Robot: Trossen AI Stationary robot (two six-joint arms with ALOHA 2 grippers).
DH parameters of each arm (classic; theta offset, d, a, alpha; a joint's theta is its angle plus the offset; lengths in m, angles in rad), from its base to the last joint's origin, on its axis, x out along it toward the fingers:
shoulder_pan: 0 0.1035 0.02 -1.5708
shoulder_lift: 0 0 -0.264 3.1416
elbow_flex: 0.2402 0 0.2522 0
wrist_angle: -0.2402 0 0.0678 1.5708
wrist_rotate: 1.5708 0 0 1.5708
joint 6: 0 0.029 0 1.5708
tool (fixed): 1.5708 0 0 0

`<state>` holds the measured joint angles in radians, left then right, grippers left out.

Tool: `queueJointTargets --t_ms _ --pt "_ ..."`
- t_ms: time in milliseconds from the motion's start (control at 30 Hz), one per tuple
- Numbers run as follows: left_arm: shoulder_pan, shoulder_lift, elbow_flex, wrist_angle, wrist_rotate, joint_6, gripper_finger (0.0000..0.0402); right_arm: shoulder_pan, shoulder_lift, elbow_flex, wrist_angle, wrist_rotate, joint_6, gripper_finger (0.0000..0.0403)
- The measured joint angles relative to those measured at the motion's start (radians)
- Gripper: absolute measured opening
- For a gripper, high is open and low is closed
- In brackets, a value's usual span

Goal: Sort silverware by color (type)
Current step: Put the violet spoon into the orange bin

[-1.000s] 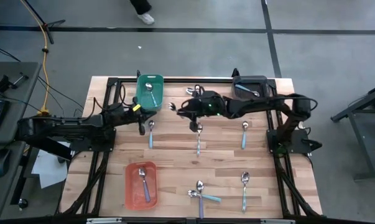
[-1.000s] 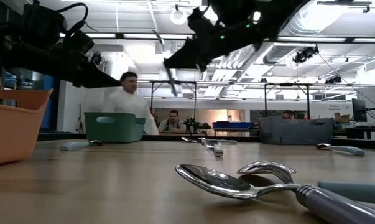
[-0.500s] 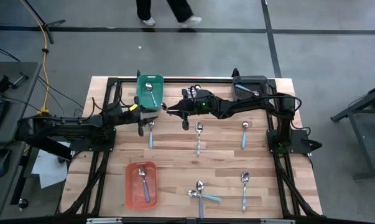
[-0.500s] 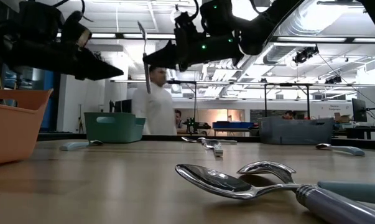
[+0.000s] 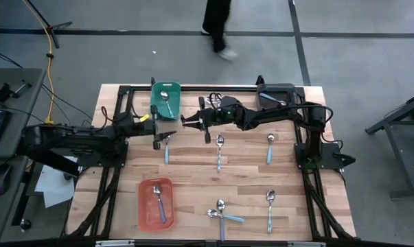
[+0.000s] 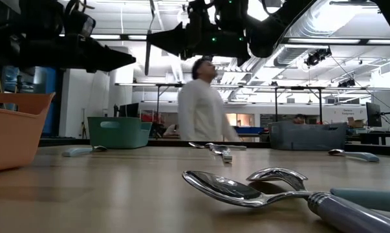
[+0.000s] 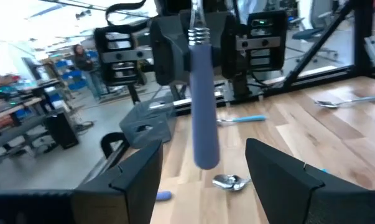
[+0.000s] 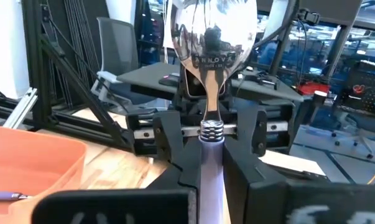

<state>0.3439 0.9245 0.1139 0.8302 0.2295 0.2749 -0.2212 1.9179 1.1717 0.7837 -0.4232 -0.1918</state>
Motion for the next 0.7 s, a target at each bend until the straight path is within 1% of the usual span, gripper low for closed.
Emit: queueJointTargets --t_ms 167,333,500,600,700 --pt "-0.030 0.082 0.041 0.002 0.014 0.000 0.0221 0.015 0.000 0.000 0.000 0.000 -0.013 0.0016" --pt "-0.077 0.153 0.066 0.081 0.016 -0.012 0.0221 0.019 0.000 0.000 -0.007 0.000 -0.023 0.0016" --pt "-0.097 0.202 0.103 0.096 -0.034 -0.046 0.0220 0.018 0.000 0.000 -0.010 0.002 -0.026 0.0016" --pt "-0.097 0.230 0.122 0.096 -0.037 -0.048 0.0218 0.019 0.000 0.000 -0.013 0.002 -0.026 0.0016" --pt "-0.097 0.252 0.136 0.097 -0.040 -0.059 0.0206 0.019 0.000 0.000 -0.020 0.003 -0.027 0.0016"
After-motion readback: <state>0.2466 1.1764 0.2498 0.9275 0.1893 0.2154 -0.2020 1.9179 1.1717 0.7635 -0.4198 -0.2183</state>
